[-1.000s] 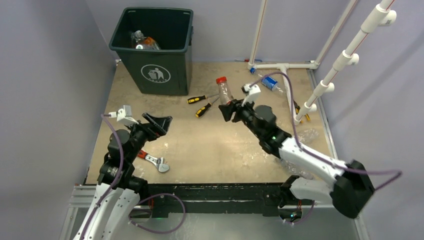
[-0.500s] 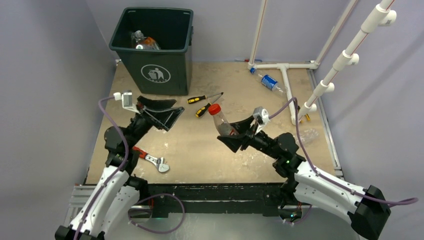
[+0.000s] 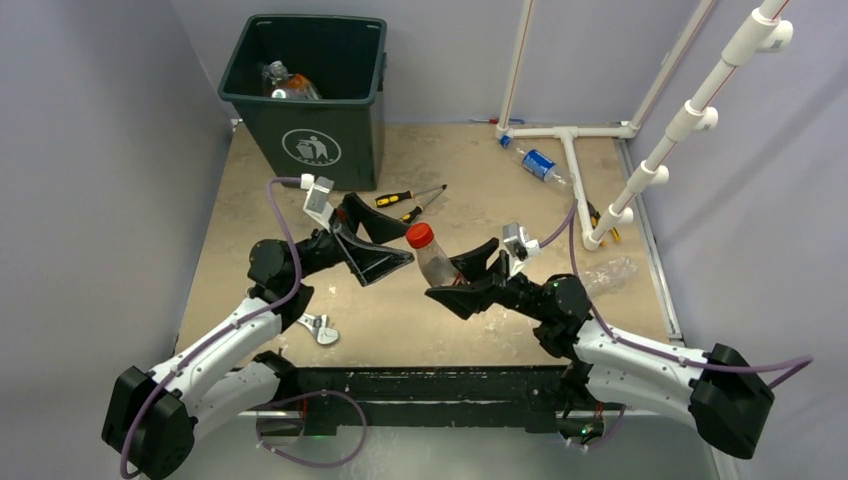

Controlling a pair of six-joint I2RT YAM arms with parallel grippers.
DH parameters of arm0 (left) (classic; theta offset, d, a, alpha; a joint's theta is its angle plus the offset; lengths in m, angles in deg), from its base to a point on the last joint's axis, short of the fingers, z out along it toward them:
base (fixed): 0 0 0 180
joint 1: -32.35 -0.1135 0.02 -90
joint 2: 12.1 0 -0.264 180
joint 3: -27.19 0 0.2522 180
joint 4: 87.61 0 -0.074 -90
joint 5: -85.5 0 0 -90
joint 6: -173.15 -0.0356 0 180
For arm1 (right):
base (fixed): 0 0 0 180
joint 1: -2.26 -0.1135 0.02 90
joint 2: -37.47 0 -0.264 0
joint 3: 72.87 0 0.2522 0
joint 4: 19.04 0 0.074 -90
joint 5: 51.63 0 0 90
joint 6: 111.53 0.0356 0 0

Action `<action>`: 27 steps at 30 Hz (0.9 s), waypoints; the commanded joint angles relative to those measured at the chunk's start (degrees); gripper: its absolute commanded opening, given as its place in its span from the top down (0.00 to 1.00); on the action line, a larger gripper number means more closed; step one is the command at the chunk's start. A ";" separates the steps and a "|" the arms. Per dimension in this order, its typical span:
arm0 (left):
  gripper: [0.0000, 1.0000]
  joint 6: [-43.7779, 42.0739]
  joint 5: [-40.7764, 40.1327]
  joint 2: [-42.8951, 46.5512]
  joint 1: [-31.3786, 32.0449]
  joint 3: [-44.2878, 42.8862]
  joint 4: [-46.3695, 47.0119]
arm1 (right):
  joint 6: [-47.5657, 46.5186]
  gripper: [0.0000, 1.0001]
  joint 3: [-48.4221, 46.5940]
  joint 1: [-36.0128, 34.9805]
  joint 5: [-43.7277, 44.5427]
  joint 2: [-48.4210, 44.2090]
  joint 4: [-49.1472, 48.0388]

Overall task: Put the plastic bottles in the bin
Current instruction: Pick up the plastic bottle at the center of the board.

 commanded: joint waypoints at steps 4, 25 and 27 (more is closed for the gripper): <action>0.01 -5.69 -0.59 0.29 0.52 -2.94 1.05 | 1.93 0.67 -0.30 -2.53 -1.74 4.55 -10.87; 0.18 -0.38 -0.01 -2.14 0.83 -4.66 7.40 | 0.96 0.68 -0.83 -3.90 0.88 10.08 -12.60; 0.27 -0.19 0.24 -2.14 0.95 -4.57 7.70 | 1.26 0.69 -1.17 -3.98 0.82 10.62 -12.82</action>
